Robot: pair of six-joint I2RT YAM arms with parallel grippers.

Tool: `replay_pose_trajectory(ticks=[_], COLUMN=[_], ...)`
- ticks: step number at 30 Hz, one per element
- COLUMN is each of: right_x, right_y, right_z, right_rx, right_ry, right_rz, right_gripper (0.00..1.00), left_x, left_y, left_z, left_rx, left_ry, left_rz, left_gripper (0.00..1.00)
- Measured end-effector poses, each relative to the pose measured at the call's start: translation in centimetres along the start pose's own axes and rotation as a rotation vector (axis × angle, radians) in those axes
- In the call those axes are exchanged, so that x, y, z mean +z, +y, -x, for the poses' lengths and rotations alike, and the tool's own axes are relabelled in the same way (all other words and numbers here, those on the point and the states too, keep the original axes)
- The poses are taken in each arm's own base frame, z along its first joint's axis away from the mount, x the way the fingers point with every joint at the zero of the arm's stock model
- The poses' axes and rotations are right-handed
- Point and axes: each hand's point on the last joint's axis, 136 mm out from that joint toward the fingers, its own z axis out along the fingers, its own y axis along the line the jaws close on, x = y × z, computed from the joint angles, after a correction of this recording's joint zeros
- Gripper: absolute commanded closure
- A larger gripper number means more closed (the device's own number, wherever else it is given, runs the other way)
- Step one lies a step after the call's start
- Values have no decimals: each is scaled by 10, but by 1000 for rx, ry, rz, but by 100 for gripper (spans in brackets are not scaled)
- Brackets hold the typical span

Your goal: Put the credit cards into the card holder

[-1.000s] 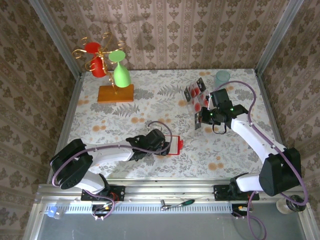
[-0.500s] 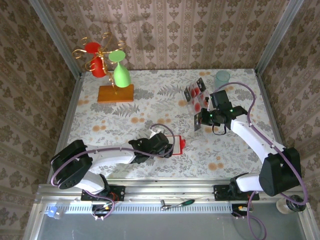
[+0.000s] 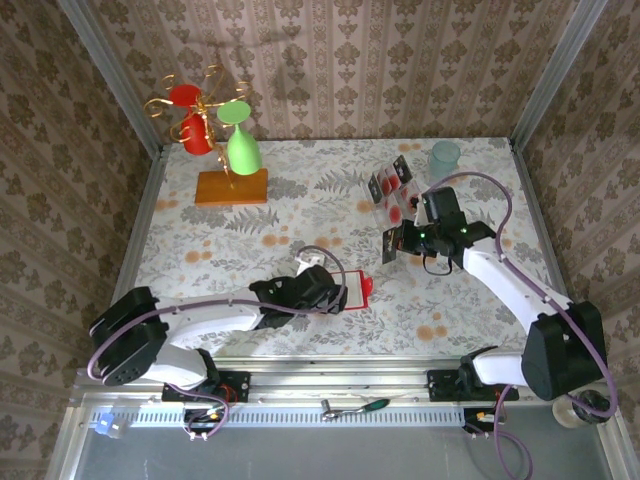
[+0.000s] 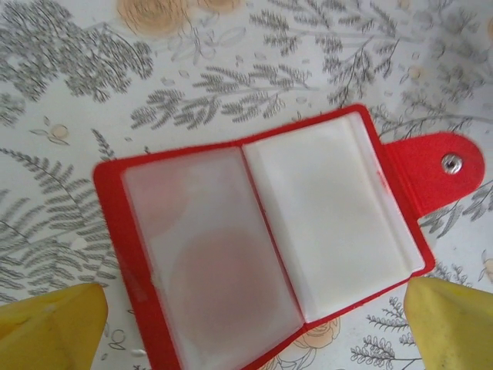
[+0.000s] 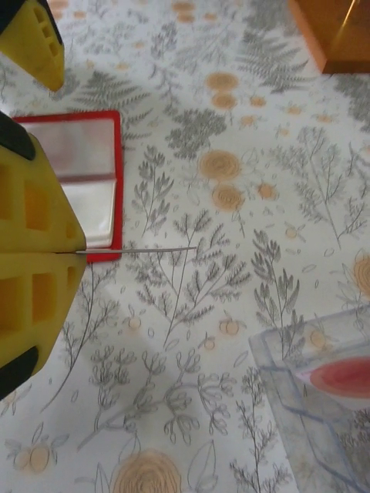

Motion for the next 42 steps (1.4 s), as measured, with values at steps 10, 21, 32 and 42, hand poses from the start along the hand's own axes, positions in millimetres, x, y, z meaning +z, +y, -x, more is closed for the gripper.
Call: replay_pose_trajectory(ticks=[10, 21, 32, 42], right_x=[18, 61, 66, 66], right_y=[25, 50, 49, 51], right_z=[-44, -89, -86, -84], right_rx=[60, 59, 62, 61], right_ry=[-22, 28, -34, -60], right_rz=[180, 280, 297, 320], right_gripper=[100, 100, 100, 100], left_x=[5, 14, 23, 27], left_y=[48, 60, 71, 80], left_z=[18, 7, -13, -20], left_rx=[-12, 30, 52, 65], left_ry=[19, 76, 130, 148], left_rz=[96, 120, 154, 198], left_gripper=[0, 0, 0, 0])
